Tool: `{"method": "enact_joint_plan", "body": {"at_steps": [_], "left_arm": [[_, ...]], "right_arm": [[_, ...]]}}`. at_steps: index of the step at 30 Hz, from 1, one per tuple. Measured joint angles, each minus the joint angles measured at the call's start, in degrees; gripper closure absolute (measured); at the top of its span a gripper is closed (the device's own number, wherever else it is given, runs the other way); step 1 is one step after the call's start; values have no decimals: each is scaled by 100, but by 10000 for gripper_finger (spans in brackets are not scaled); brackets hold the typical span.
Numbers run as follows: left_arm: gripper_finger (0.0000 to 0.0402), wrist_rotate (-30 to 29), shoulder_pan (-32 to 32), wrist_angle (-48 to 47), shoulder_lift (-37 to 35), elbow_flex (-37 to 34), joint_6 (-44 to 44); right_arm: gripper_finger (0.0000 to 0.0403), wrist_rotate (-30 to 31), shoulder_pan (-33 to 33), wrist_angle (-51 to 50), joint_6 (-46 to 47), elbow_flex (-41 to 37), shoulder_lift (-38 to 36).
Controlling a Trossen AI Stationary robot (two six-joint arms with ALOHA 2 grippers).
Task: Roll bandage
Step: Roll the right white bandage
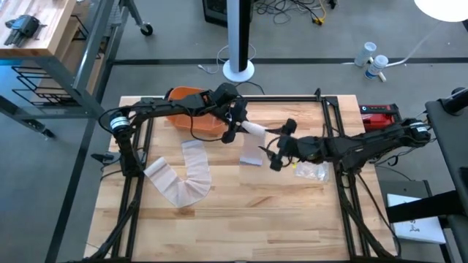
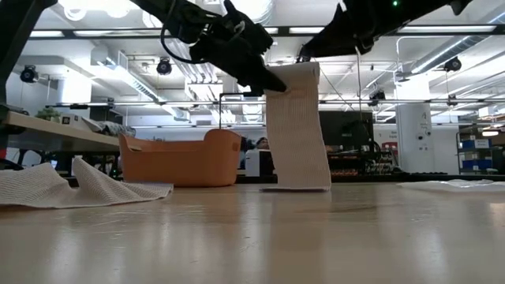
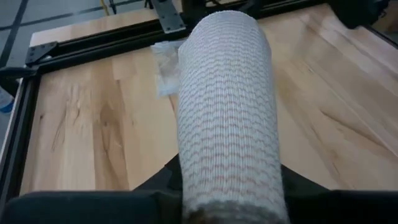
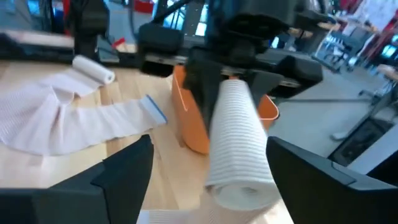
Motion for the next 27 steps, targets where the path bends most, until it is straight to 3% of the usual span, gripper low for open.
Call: {"method": "enact_joint_plan", "body": {"at_steps": [9, 14, 18, 27], "left_arm": [[311, 20, -63, -4, -33, 9, -80], [312, 10, -74, -8, -33, 9, -293], [312, 28, -135, 65, -35, 9, -326], [311, 13, -234, 121, -37, -2, -304]], "right_arm": [[113, -15, -146, -601, -546, -7, -242], [120, 224, -112, -491, -1402, -4, 191], [118, 868, -116, -84, -1532, -8, 454], [130, 693, -114, -236, -1208, 79, 158]]}}
